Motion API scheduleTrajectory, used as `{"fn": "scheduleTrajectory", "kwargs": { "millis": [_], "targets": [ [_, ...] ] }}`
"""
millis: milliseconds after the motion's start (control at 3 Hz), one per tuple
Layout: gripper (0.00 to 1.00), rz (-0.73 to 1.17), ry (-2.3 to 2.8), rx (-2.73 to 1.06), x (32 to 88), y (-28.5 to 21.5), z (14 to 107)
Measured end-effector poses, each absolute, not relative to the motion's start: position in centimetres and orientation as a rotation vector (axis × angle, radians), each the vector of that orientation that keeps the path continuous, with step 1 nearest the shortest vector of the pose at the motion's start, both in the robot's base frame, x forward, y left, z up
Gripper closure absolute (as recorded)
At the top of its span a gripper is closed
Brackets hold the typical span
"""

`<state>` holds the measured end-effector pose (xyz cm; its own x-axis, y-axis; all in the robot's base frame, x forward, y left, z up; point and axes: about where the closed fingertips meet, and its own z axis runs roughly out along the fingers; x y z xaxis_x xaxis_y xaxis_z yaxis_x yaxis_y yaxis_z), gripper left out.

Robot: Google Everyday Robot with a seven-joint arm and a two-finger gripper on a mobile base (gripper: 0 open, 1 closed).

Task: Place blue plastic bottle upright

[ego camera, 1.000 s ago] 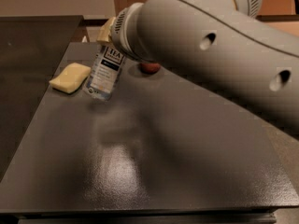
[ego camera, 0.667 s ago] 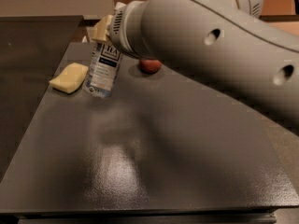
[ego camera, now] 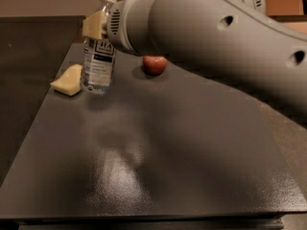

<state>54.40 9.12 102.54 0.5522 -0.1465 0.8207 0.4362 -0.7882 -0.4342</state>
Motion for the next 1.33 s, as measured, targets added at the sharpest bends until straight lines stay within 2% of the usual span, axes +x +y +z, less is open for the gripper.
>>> {"fn": "scheduleTrajectory", "kwargs": {
  "millis": [333, 1333],
  "targets": [
    [1.0, -1.255, -0.312, -2.11, 54.41, 10.1, 103.46],
    [1.0, -1.635, -0.707, -2.012, 53.54, 10.23, 103.04]
  ]
}}
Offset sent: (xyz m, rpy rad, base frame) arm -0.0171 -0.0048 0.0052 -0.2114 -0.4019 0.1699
